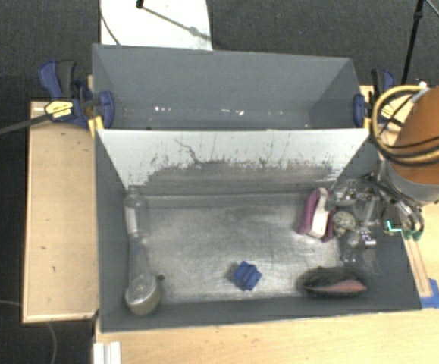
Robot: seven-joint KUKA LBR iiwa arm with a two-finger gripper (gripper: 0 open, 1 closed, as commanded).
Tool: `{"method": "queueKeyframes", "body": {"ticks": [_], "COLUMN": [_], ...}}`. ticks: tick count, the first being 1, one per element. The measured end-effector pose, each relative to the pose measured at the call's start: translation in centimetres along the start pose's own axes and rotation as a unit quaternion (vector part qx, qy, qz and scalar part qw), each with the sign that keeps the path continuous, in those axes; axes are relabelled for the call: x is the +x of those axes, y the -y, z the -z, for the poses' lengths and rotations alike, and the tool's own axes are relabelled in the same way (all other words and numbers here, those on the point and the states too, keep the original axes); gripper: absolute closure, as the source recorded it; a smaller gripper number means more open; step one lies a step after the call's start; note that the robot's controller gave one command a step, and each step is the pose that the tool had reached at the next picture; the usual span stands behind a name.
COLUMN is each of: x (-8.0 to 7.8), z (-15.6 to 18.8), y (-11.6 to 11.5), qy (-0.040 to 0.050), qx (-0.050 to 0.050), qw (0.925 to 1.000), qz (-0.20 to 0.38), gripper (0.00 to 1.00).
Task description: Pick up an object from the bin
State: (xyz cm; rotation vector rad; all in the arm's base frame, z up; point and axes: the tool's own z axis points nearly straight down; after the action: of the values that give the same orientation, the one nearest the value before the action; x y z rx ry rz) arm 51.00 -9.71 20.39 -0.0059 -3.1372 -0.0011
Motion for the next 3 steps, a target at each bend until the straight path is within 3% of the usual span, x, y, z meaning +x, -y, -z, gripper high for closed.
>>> {"method": "queueKeyframes", "body": {"ticks": [1,2,3], "x": [1.4,1.4,2.7], "z": [-7.8,-8.4,-8.8], "y": [-0.4,-0.6,-3.9], "qy": [0.0114,0.0111,0.0078], "qx": [-0.001,-0.002,-0.002], "qw": [0.9888,0.9827,0.8793], "qz": [0.149,0.185,0.476], "gripper": [0.00,0.00,0.00]}}
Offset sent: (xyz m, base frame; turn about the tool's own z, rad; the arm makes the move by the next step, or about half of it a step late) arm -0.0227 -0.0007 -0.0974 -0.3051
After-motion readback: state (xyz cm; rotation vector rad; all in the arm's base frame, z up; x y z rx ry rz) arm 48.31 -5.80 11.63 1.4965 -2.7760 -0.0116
